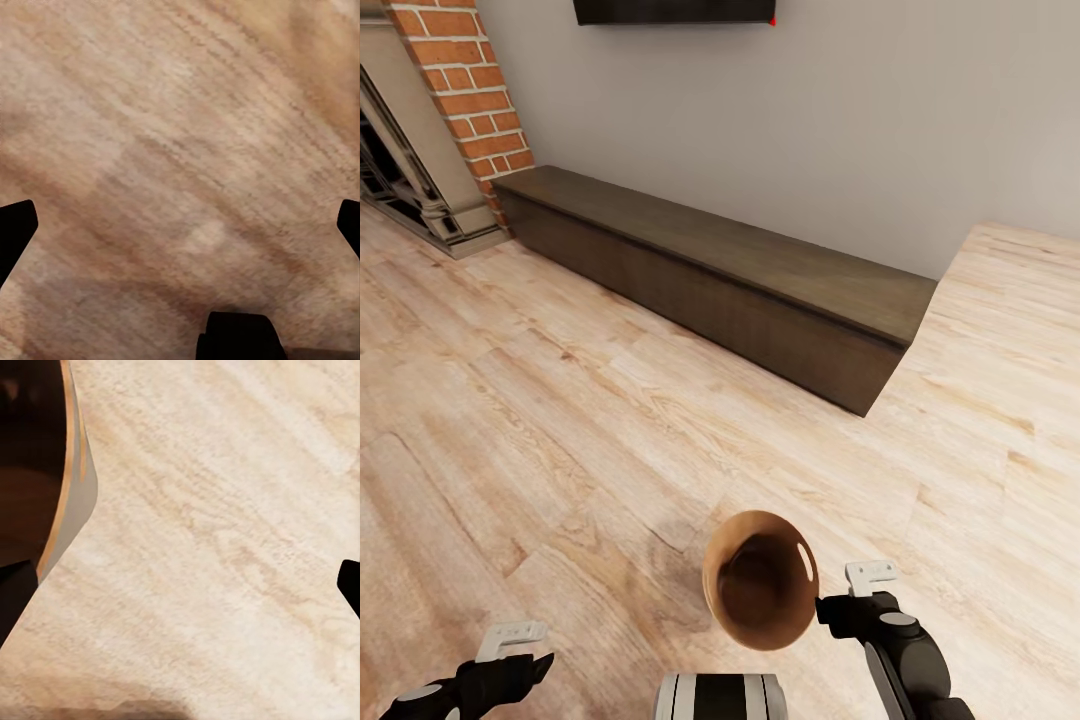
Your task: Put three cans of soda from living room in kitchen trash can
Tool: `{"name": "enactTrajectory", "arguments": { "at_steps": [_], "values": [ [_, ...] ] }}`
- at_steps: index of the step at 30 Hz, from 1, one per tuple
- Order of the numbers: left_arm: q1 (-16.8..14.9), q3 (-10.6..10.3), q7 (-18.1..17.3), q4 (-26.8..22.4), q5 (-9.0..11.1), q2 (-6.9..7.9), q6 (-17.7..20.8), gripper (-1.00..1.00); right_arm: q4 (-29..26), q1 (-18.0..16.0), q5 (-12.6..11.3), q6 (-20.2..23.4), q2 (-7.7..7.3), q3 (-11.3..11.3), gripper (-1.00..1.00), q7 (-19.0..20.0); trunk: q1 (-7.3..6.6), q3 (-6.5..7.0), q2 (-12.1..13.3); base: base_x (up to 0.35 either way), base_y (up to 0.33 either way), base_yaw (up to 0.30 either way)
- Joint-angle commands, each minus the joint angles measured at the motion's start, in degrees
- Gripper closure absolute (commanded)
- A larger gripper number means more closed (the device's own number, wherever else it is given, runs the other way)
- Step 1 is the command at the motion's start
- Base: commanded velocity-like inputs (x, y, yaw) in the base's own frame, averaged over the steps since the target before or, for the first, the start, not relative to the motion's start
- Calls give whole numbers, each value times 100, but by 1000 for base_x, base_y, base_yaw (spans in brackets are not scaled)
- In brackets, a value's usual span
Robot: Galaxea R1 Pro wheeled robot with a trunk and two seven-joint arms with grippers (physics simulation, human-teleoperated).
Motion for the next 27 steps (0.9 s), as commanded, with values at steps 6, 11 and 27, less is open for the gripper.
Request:
{"name": "enactTrajectory", "arguments": {
  "at_steps": [6,11,27],
  "values": [
    [-1,0,0,0,0,0,-2,-100,0,0,2,0,-4,-30,-100,0,0,0,0,0,0,0],
    [0,0,0,0,0,0,-2,-100,0,0,-2,0,-4,-33,-100,2,0,0,0,0,0,0],
    [0,0,0,8,0,3,-2,-100,0,-140,-7,9,26,-21,-100,736,0,0,0,0,0,0]
  ]
}}
